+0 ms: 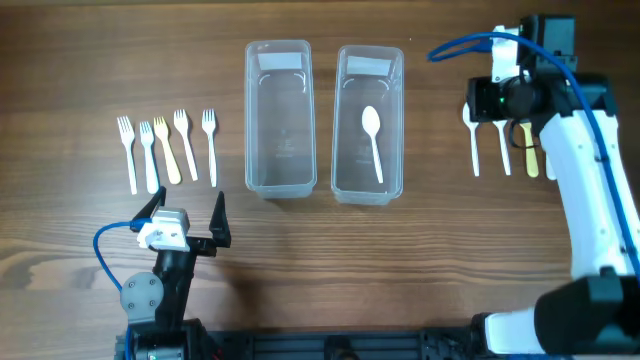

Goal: Pack container
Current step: 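Carry the white spoon left and drop it into the right container, then return the right gripper and grasp the next white spoon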

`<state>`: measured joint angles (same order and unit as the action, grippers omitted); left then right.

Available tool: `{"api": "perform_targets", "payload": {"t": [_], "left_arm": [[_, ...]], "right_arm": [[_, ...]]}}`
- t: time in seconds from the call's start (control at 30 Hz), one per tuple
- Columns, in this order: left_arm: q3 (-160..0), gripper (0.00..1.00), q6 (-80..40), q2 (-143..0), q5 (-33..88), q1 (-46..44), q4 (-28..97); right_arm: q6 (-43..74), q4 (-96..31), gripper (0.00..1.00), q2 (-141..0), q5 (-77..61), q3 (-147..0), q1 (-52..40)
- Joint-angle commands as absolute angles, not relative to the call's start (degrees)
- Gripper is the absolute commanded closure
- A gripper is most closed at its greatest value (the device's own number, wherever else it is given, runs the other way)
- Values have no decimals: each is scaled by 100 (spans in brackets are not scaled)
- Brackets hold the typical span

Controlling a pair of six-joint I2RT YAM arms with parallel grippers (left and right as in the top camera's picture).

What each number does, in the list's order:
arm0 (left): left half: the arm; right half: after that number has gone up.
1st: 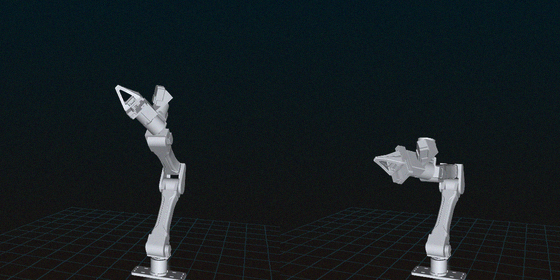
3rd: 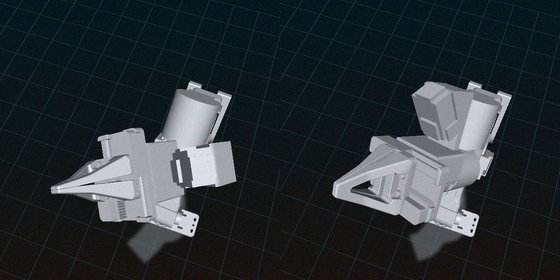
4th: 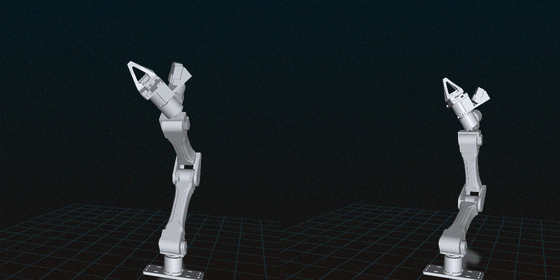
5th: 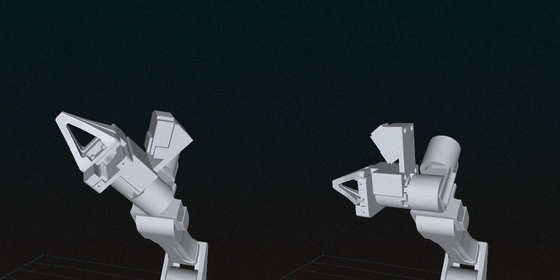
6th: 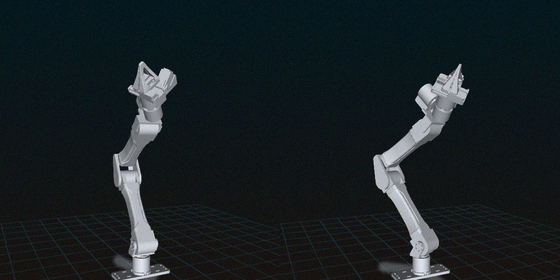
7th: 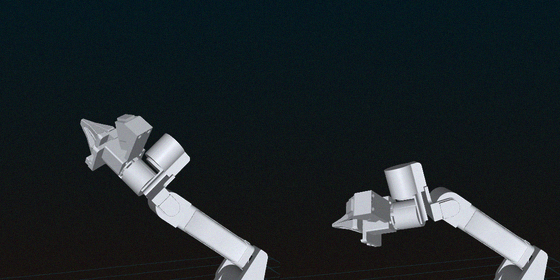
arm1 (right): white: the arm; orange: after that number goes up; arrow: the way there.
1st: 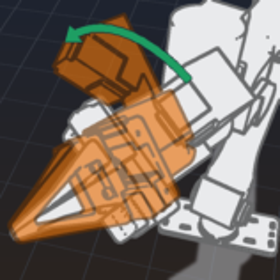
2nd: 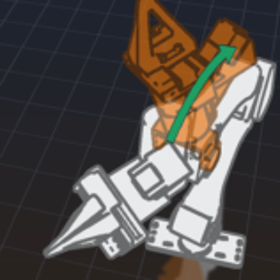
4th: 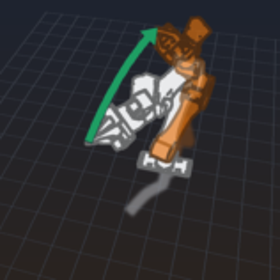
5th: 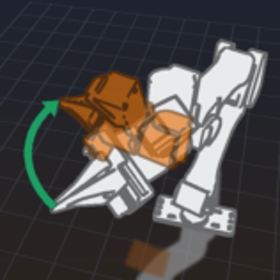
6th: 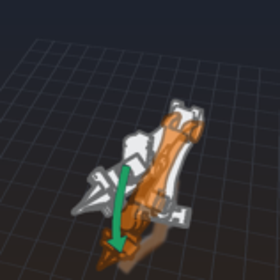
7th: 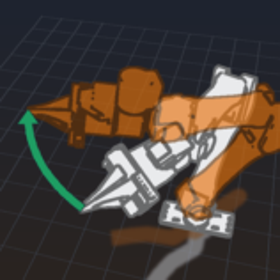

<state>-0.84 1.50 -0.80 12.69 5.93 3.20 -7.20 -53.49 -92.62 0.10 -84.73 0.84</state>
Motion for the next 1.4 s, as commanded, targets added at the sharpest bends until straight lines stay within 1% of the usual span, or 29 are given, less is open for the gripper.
{"api": "perform_targets", "payload": {"t": [0.0,0.2,0.43,0.6,0.73,1.17,1.2,1.23,1.37], "left_arm": [[-32,0,279,-38,1253,563,311],[-32,0,279,-38,1253,561,311],[-32,0,281,-38,1253,561,311],[-32,0,281,-38,1253,561,311],[-32,0,279,-38,1253,561,311],[-32,0,281,-38,1253,561,311],[-32,0,279,-38,1253,561,311],[-32,0,279,-38,1253,561,311],[-32,0,279,-38,1253,561,311]], "right_arm": [[-897,-5238,50,-9791,475,-8342,187],[-884,-5103,59,-10613,449,-8342,222],[-862,-5033,59,-11459,456,-8333,235],[-812,-4906,60,-11760,480,-8331,248],[-650,-4840,64,-11778,499,-8331,331],[-609,-4772,62,-11778,486,-8315,591],[-613,-4755,59,-11778,447,-8315,591],[-615,-4744,58,-11778,427,-8313,591],[-631,-4711,57,-11813,427,-8311,591]]}}
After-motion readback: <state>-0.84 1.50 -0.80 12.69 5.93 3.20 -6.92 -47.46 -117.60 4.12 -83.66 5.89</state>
